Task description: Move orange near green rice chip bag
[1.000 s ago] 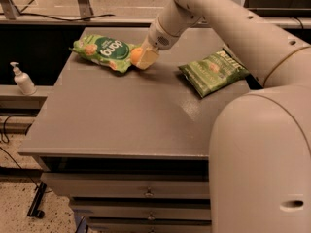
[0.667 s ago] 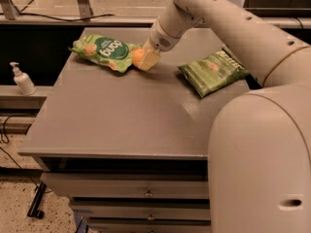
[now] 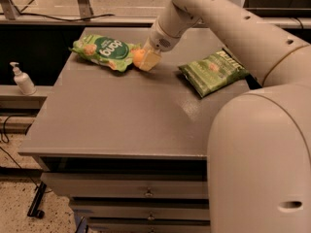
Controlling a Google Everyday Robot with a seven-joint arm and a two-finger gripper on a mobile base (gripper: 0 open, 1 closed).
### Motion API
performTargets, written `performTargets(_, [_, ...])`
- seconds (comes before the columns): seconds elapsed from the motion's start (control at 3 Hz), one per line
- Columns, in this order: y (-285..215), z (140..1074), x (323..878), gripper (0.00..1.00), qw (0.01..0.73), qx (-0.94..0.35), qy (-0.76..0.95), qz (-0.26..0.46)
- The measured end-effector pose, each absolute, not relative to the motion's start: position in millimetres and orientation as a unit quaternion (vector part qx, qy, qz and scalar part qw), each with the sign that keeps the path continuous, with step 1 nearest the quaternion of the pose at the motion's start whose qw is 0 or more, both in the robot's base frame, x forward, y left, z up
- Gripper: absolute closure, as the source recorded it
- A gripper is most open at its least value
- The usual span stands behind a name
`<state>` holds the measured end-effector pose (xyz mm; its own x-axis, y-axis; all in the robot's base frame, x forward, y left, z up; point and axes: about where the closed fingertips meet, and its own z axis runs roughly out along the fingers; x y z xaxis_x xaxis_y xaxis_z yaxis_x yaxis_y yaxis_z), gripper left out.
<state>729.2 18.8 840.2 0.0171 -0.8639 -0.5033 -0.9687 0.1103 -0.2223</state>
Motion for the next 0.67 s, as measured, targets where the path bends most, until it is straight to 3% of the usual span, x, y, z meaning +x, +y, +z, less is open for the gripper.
performTargets(0.67, [22.2, 844.9, 725.1, 0.14, 0.273, -0.668, 0.685, 0.097])
